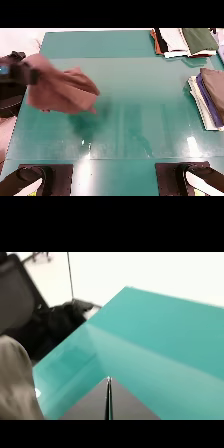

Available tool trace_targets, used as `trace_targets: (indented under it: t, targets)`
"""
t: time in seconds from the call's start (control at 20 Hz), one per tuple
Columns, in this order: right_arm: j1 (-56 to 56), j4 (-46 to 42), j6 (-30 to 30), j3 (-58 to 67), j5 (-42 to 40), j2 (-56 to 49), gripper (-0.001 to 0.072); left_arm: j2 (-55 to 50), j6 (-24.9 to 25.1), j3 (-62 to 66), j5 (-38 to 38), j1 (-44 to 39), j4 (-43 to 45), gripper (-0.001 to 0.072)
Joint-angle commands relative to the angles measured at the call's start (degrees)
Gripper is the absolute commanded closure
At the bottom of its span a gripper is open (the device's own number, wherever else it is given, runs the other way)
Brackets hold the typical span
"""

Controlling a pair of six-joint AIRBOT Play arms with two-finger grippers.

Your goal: Fold the shirts.

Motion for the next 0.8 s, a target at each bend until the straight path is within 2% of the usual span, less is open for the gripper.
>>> trace_targets:
  t: [0.0,0.15,0.2,0.25,0.3,0.4,0.5,0.65,0.75]
  targets:
    - [-3.63,0.09,1.53,3.43,1.01,0.02,0.0695,-12.37,2.21,8.28,3.13,-11.23,-2.08,0.068]
    - [-5.86,0.11,2.36,4.09,3.17,0.04,0.0695,-23.58,8.76,9.53,9.94,-17.84,-11.8,0.0675]
    - [-6.29,0.09,2.45,4.07,4.04,0.02,0.0695,-26.18,10.49,9.53,12.39,-18.78,-14.27,0.0545]
    - [-6.45,0.07,2.47,4.07,4.83,0.02,0.0695,-28.04,10.58,9.53,14.32,-18.86,-15.23,0.0262]
    - [-6.4,0.04,2.47,4.07,5.25,0.02,0.0695,-29.14,9.97,9.53,15.28,-18.18,-14.58,0.0175]
    - [-6.4,-0.02,2.47,4.07,5.25,0.02,0.0695,-29.64,9.31,9.49,15.23,-14.23,-13.64,0.0173]
    - [-6.4,0.0,2.47,4.04,5.27,0.02,0.0695,-29.73,6.45,8.52,14.56,-7.76,-14.47,0.0172]
    - [-6.4,-0.02,2.47,4.04,5.33,0.02,0.0695,-29.88,5.49,0.26,15.02,0.81,-25.38,0.0171]
    - [-6.4,-0.02,2.47,4.04,5.35,0.02,0.0695,-30.1,5.77,-8.07,18.69,2.6,-32.04,0.0171]
